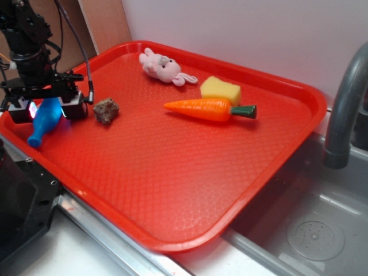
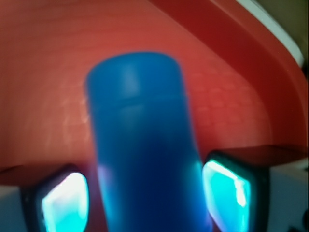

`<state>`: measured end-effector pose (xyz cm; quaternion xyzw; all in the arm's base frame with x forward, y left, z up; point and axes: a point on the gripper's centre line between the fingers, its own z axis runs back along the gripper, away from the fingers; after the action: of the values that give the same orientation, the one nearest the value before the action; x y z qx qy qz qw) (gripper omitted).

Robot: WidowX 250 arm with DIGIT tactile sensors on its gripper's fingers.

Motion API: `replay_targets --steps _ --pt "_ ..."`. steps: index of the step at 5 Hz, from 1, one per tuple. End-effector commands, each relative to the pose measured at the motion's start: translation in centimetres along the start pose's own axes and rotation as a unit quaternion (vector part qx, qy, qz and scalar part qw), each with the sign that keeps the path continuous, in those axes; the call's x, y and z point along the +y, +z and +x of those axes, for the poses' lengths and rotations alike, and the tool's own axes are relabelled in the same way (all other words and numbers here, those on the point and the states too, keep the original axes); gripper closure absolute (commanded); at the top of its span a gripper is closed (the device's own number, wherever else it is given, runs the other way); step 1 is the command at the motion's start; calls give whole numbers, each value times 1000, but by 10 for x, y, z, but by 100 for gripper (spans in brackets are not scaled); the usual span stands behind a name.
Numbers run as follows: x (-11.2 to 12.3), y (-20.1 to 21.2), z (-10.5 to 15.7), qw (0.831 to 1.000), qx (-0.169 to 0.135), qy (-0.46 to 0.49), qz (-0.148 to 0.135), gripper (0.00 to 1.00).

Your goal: Grab the blue bottle.

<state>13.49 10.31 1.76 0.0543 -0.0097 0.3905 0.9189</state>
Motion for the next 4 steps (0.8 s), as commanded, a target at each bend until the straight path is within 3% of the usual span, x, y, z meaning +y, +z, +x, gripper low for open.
replay_targets --steps 1,2,3,4 --pt "-6 12 -2 978 35 -188 -88 100" --pt "-17 36 -2 966 49 -242 -73 100" --pt "-35 75 -1 960 28 -276 -46 100" --pt "-65 128 -17 950 -36 -309 0 100"
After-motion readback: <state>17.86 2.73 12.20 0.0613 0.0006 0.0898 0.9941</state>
